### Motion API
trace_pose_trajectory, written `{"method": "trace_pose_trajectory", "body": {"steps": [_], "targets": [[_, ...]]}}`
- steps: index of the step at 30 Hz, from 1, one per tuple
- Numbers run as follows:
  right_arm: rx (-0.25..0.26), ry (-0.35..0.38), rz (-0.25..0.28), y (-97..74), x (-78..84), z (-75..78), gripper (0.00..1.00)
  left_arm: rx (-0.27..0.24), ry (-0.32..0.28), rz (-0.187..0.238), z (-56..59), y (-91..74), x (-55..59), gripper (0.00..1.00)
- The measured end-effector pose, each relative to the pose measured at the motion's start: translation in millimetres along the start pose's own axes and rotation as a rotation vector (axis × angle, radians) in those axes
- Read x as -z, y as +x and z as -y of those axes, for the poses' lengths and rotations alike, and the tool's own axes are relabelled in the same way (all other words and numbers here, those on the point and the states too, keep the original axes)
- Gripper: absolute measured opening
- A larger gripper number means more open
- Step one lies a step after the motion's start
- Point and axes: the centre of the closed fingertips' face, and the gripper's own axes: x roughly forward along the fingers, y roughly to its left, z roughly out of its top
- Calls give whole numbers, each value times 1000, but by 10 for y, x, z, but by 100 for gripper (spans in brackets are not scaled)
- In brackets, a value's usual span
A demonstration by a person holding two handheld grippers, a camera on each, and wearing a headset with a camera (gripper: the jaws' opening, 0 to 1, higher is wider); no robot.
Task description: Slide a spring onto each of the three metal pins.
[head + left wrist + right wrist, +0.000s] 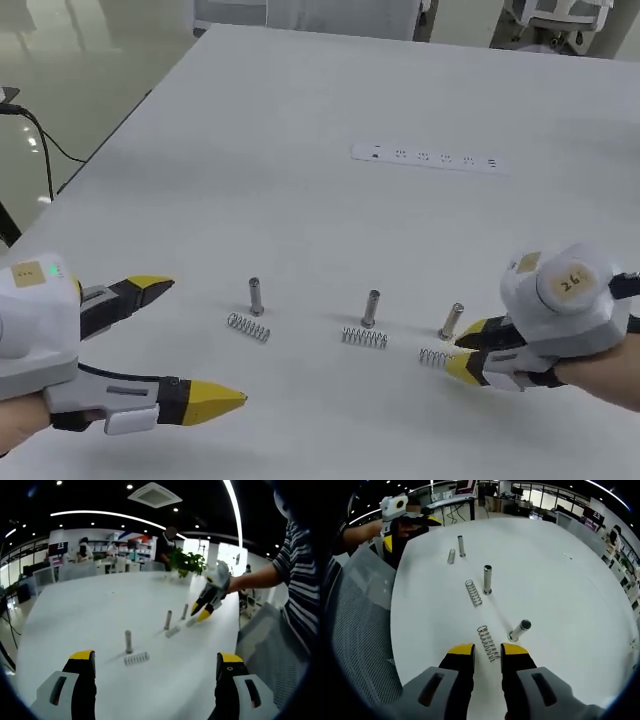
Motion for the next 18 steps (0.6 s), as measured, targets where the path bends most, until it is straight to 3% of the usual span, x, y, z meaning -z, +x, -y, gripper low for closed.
{"method": "trace_pose_trajectory", "body": {"steps": [7,18], "targets": [[-6,-19,-34,78,95,40,17,4,1,-4,11,-26,15,98],[-27,-114,-68,115,175,-9,8,29,1,-14,76,-6,30,98]]}}
